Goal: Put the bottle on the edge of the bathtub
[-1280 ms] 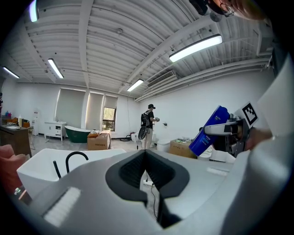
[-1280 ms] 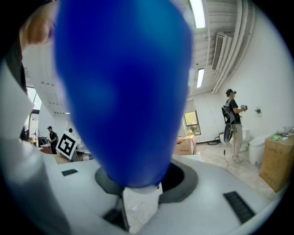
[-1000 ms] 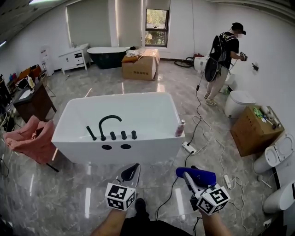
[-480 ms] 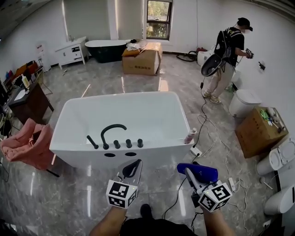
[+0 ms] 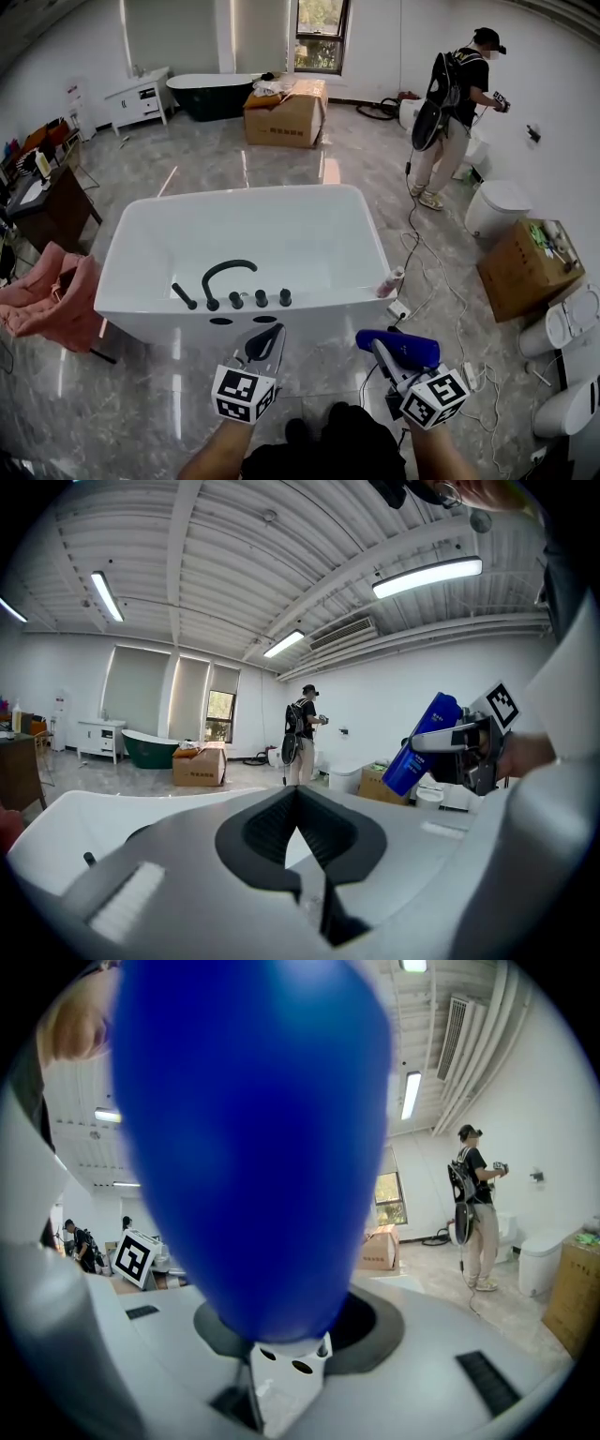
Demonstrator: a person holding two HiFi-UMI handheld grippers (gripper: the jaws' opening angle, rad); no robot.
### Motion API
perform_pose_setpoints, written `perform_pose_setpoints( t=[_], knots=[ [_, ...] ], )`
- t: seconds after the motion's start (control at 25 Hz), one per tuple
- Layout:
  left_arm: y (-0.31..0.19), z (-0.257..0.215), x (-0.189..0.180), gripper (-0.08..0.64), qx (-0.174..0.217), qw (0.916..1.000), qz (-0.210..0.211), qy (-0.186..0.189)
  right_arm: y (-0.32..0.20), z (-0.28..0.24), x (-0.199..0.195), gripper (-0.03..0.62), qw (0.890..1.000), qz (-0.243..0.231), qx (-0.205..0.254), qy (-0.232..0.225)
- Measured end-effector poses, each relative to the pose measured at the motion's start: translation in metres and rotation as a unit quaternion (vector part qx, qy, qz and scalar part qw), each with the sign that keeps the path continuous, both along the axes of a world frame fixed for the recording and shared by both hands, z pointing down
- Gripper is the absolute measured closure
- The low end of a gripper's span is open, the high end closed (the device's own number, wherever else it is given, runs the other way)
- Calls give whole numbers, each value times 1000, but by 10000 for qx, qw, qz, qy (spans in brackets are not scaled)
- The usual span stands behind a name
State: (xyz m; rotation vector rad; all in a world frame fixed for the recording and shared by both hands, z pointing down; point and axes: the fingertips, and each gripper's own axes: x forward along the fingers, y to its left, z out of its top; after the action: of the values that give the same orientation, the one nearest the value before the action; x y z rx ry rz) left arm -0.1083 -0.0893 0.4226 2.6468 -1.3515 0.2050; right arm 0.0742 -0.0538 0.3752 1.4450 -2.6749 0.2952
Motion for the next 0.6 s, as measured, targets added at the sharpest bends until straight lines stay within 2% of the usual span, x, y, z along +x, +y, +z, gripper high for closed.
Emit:
perform_pose_setpoints(
  t=[0.32, 0.6],
  knots=[
    [-56, 16, 12, 551, -142, 9997, -172, -79, -71, 25, 7, 436, 9995, -259, -154, -123],
    [-119, 37, 45, 551, -431, 9978, -463, -175, -148, 60, 32, 436, 9966, -724, -390, -27]
  ],
)
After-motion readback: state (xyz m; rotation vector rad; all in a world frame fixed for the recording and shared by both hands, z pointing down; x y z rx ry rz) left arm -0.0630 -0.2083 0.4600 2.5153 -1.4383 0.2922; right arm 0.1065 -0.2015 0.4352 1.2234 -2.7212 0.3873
